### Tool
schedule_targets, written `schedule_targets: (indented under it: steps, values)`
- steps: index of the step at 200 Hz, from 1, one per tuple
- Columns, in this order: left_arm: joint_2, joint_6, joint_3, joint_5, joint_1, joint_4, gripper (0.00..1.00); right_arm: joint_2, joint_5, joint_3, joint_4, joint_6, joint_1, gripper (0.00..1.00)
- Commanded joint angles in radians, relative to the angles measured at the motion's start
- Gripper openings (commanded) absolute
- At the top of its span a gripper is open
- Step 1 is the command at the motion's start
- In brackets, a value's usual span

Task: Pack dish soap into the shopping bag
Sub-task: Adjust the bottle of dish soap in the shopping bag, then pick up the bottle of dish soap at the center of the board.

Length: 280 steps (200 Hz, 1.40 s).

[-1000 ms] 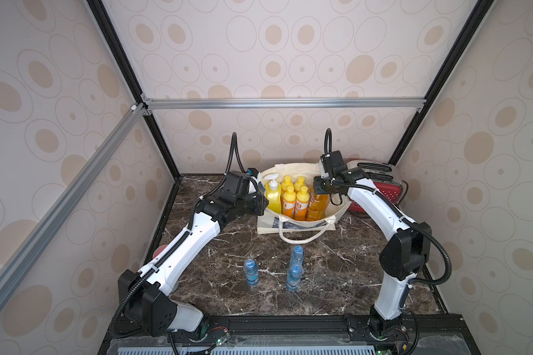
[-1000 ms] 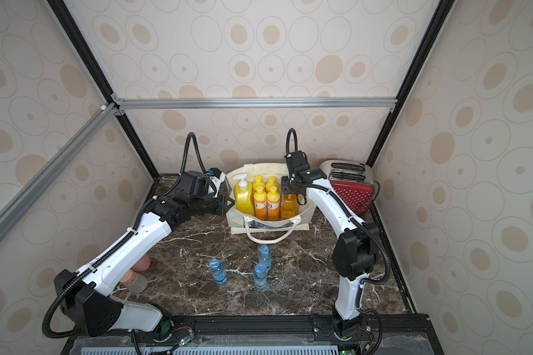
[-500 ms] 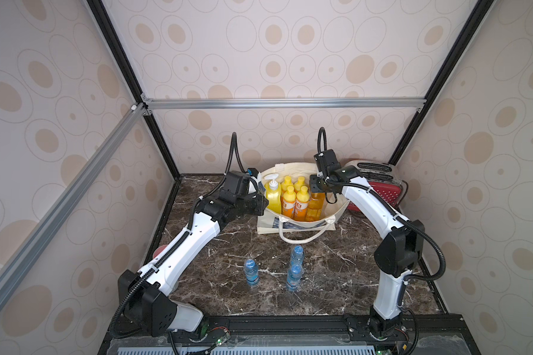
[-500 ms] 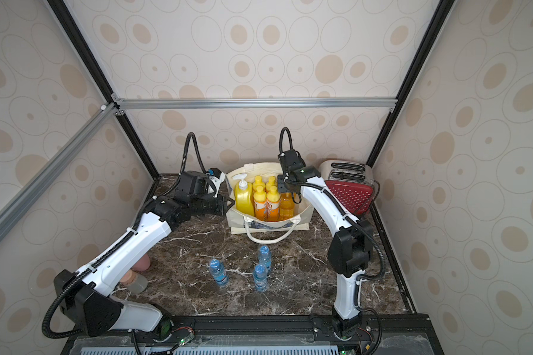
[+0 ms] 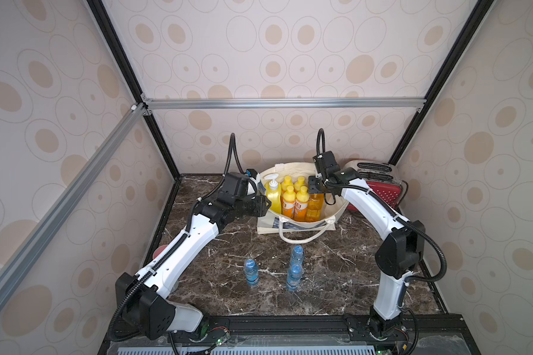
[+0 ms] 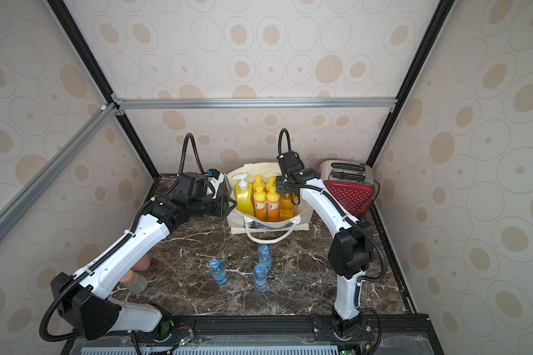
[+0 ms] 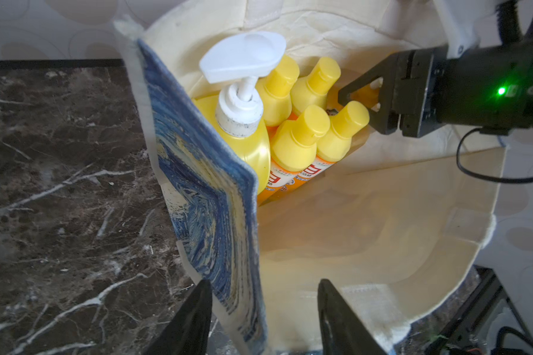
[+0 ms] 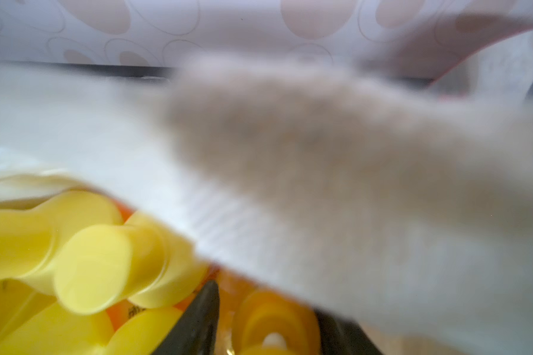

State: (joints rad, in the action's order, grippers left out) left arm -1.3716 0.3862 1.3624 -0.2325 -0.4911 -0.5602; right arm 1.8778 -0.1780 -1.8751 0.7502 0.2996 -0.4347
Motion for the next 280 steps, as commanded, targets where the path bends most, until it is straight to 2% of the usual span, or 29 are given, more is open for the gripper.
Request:
schedule_targets:
  steps: [1,18,46,74,115,128,153,205,248,280]
  values:
    - [0.046,-0.006,-0.003,0.032,-0.004,-0.004,0.68,-0.108,0.087,-0.053,0.048,-0.037,-0.018,0.68]
    - [0.074,-0.006,-0.025,0.058,-0.003,0.005,0.75,-0.158,0.147,-0.062,0.079,-0.058,-0.017,0.73]
    - [0.152,-0.003,-0.085,0.132,-0.003,0.050,0.80,-0.255,0.265,-0.061,0.134,-0.102,-0.019,0.78]
    - [0.245,0.018,-0.160,0.220,-0.003,0.109,0.81,-0.377,0.449,-0.010,0.190,-0.167,-0.030,0.77]
    - [0.361,0.048,-0.323,0.362,-0.003,0.175,0.81,-0.582,0.530,0.178,0.233,-0.219,-0.112,0.76]
    - [0.392,0.060,-0.378,0.396,-0.003,0.201,0.81,-0.622,0.511,0.223,0.271,-0.239,-0.161,0.76]
    - [0.450,0.069,-0.496,0.471,-0.001,0.274,0.82,-0.666,0.393,0.313,0.324,-0.249,-0.276,0.75]
    - [0.470,0.056,-0.667,0.551,-0.001,0.388,0.84,-0.731,0.304,0.493,0.329,-0.160,-0.453,0.73]
    - [0.490,0.050,-0.691,0.533,0.006,0.411,0.85,-0.701,0.190,0.565,0.330,-0.081,-0.614,0.72]
    - [0.473,0.046,-0.681,0.526,0.005,0.408,0.85,-0.646,0.158,0.605,0.275,-0.043,-0.667,0.72]
